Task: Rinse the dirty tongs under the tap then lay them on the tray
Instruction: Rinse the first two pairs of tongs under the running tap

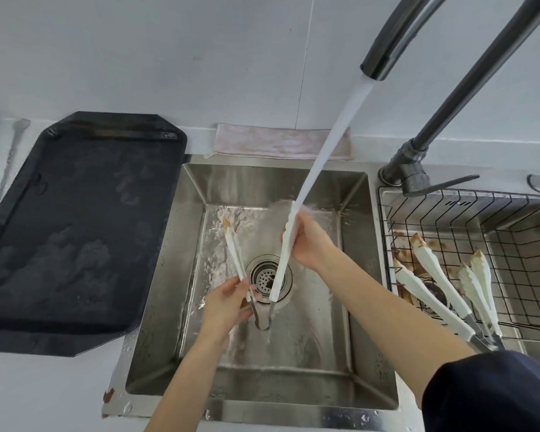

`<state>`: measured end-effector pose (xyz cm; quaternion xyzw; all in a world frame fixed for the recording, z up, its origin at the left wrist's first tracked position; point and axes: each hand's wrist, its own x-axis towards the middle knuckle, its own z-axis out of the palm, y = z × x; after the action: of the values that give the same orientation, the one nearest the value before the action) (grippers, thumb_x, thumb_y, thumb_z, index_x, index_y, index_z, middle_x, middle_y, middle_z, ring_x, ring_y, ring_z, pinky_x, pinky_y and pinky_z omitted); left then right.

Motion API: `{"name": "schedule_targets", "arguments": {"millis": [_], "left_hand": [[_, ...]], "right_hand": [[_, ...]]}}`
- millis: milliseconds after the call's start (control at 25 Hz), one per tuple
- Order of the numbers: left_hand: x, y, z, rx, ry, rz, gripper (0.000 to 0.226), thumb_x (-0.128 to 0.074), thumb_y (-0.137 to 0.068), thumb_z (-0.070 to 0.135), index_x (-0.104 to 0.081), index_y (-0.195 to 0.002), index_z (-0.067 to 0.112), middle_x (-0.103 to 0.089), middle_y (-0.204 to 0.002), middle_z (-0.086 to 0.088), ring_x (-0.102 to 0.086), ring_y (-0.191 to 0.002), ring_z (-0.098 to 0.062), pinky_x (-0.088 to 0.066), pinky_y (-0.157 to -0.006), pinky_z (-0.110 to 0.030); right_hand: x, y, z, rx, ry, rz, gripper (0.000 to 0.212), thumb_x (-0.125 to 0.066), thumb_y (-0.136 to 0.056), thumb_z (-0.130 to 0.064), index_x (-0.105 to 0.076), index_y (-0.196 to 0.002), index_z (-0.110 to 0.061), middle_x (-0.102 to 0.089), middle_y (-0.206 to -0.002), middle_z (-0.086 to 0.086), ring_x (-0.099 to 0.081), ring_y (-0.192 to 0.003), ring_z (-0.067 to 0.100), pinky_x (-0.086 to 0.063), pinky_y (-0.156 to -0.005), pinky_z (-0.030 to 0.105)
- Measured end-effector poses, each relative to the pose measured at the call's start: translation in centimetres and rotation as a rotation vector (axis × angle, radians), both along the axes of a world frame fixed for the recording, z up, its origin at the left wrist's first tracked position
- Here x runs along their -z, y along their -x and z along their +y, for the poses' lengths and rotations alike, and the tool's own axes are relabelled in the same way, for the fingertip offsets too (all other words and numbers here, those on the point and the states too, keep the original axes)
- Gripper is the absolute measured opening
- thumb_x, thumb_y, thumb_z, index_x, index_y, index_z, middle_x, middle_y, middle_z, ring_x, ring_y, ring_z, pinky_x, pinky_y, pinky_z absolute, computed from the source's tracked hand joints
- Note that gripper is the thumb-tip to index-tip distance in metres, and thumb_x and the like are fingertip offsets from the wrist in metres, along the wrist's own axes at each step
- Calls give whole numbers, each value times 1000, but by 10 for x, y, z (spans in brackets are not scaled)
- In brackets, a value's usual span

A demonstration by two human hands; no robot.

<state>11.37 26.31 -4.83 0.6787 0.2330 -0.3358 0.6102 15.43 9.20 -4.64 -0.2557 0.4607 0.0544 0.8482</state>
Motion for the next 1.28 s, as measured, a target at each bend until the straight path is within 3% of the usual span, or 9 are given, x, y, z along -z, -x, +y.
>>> {"name": "schedule_targets", "arguments": {"millis": [160, 240, 360, 560, 640, 760, 1040, 1200, 1280], "left_hand": [[-4, 6, -6, 14, 54, 22, 16, -50, -93, 12, -65, -92, 6, -73, -63, 1, -69, -53, -7, -58, -56, -20], [-5, 7, -8, -3, 55, 16, 15, -50, -93, 11, -63, -85, 12, -73, -68, 0, -69, -55, -5, -58, -61, -23], [-6, 7, -8, -31, 69, 16, 15, -50, -93, 11, -63, -87, 11, -69, -80, -4, -68, -67, -11, -59, -62, -25], [-5, 9, -22, -39, 144, 55, 15, -49, -93, 10, -63, -98, 5, -69, -83, -7, -69, -52, -5, -59, -54, -23], [-3, 9, -32, -32, 197, 108, 18, -49, -94, 11, -62, -104, 2, -70, -82, -7, -70, -55, -6, -60, -59, -25], [-1, 12, -48, -22, 243, 199, 15, -50, -93, 11, -64, -93, 6, -73, -71, -3, -70, -61, -7, -60, -58, -24], [10, 13, -73, -5, 283, 268, 12, -49, -94, 12, -60, -95, 8, -69, -81, -6, -67, -73, -13, -60, -66, -27], [5, 6, -78, -2, 317, 218, 13, -51, -93, 13, -57, -82, 13, -66, -79, -2, -66, -67, -10, -58, -56, -18], [3, -2, -79, -8, 309, 187, 14, -51, -93, 14, -55, -80, 13, -63, -78, -2, -62, -72, -11, -55, -61, -20]], "right_hand": [[-2, -7, 4, -73, 86, 55, 44, -51, -89, -49, -50, -64, -13, -46, -41, -2, -42, -30, 10, -38, -40, 21], [-2, -5, 7, -79, 102, 70, 41, -46, -92, -47, -52, -72, -11, -47, -48, 0, -42, -39, 12, -38, -44, 24], [-4, 13, 15, -147, 132, 30, 34, -39, -97, -41, -53, -92, -10, -47, -63, 2, -45, -52, 14, -39, -49, 25], [-9, 50, 26, -317, 275, -9, 35, -40, -97, -37, -52, -113, -8, -52, -68, 3, -52, -60, 16, -46, -57, 29], [-11, 56, 23, -287, 333, -4, 34, -41, -97, -37, -52, -115, -10, -53, -70, 1, -53, -62, 16, -48, -61, 31], [-11, 64, 16, -351, 538, 35, 33, -42, -95, -37, -54, -112, -11, -54, -76, 2, -52, -66, 17, -48, -72, 36], [-12, 79, 5, -301, 654, 115, 20, -37, -98, -29, -47, -100, -12, -47, -64, 2, -43, -46, 13, -40, -43, 23], [-4, 78, -4, -165, 552, 143, 24, -29, -101, -26, -46, -105, -10, -37, -64, -1, -32, -42, 7, -26, -33, 16], [-3, 78, -7, -132, 459, 180, 27, -26, -101, -27, -46, -105, -9, -34, -61, -1, -28, -31, 3, -22, -28, 14]]}}
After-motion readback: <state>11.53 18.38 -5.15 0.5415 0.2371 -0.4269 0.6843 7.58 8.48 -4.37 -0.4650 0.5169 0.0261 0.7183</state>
